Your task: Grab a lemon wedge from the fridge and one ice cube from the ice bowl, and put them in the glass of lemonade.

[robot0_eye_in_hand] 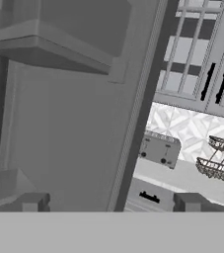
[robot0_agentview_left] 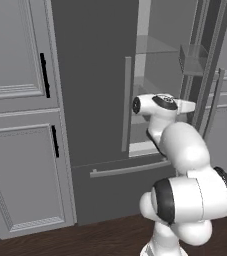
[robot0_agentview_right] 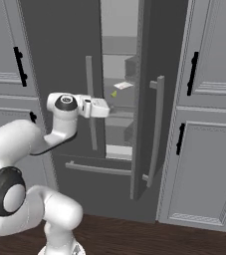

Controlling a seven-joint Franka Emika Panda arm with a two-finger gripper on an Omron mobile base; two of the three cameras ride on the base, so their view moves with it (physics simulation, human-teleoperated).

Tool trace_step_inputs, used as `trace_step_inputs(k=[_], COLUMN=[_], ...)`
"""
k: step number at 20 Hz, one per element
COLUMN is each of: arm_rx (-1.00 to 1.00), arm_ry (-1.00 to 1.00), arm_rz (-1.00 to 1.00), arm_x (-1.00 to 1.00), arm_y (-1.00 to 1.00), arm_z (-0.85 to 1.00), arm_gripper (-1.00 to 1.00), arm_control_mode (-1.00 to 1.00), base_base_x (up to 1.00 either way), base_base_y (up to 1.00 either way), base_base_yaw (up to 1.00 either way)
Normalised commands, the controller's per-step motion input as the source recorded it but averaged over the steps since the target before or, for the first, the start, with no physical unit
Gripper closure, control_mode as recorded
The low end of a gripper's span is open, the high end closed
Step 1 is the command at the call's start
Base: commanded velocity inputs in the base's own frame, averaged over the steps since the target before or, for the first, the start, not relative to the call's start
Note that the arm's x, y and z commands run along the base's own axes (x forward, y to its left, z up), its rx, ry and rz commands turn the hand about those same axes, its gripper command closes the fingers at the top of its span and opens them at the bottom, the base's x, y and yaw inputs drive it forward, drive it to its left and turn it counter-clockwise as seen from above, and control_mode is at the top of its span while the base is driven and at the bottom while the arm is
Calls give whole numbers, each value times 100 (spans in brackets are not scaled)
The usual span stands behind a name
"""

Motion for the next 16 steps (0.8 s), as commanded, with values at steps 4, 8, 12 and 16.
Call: trace_step_inputs(k=[4, 8, 12, 16], arm_rx=[0, 0, 1, 1], arm_ry=[0, 0, 0, 0], arm_rz=[-16, -16, -15, -16], arm_x=[8, 0, 0, 0], arm_y=[-55, -95, -95, -90], arm_z=[0, 0, 0, 0], arm_gripper=[-100, -100, -100, -100], arm_control_mode=[-100, -100, -100, -100], base_base_x=[0, 0, 0, 0], base_base_y=[0, 0, 0, 0], base_base_yaw=[0, 0, 0, 0])
